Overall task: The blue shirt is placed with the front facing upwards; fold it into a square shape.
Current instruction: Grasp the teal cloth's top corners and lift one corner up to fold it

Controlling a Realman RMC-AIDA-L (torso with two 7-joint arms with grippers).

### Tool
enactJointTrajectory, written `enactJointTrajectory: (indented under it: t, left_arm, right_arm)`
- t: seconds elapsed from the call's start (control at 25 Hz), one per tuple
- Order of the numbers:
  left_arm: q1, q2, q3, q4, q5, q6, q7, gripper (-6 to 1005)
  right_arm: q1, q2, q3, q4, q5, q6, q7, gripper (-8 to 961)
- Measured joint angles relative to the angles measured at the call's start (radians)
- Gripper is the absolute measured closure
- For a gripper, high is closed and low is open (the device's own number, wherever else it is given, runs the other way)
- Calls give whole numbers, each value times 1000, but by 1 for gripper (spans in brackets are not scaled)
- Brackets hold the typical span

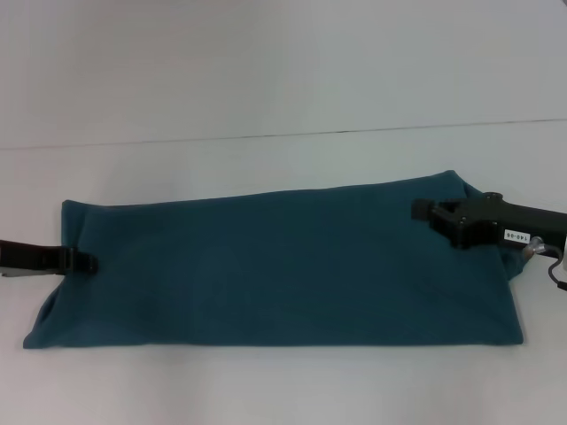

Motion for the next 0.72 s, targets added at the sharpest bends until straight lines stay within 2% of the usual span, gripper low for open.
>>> enactJointTrajectory:
  t: [0.2, 0.36, 0.48, 0.72]
  left_arm:
    - [3, -2, 1, -8, -3, 8, 5, 575]
    - [6, -13, 1, -36, -5, 19, 9, 773]
    - [11, -29, -3, -89, -5, 54, 11, 846]
    - [16, -43, -2, -175, -45, 116, 16, 973]
  right_arm:
    - [-6, 0, 0, -1, 0, -5, 7, 940]
    - [-11, 0, 0, -1, 0, -12, 7, 938]
    - [-13, 1, 5, -1, 0, -12, 7, 937]
    - [-15, 3, 12, 8, 8, -7, 0, 933]
